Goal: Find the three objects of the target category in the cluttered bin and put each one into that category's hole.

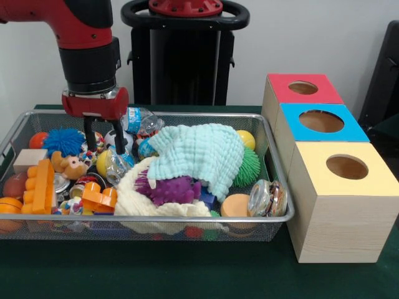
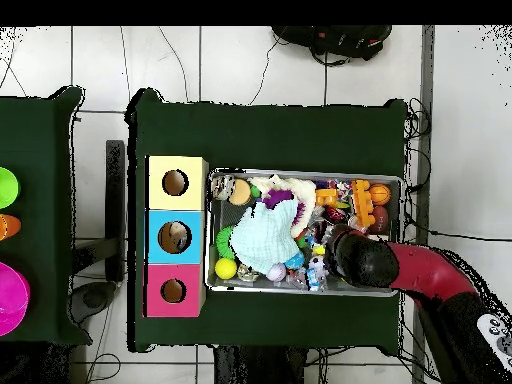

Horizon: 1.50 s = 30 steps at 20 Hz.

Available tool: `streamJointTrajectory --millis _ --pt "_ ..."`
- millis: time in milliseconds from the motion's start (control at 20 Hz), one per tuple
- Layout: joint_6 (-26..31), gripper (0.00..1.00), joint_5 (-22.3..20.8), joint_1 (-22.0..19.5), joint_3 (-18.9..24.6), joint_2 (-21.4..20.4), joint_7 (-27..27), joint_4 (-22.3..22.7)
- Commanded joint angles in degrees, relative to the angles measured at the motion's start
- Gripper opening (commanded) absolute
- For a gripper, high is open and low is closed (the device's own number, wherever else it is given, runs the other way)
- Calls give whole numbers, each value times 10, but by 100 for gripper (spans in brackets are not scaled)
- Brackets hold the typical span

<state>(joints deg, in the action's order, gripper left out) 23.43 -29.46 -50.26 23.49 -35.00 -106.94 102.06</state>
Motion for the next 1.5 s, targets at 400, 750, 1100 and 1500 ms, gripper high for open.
streamJointTrajectory --millis 400,750,1100,1500 --pt "-80 100 -62 20 -5 44 -6 35" --pt "-78 100 -65 23 -11 50 2 32" --pt "-86 0 -61 1 10 63 12 35" --pt "-61 0 -53 -4 18 67 25 28"
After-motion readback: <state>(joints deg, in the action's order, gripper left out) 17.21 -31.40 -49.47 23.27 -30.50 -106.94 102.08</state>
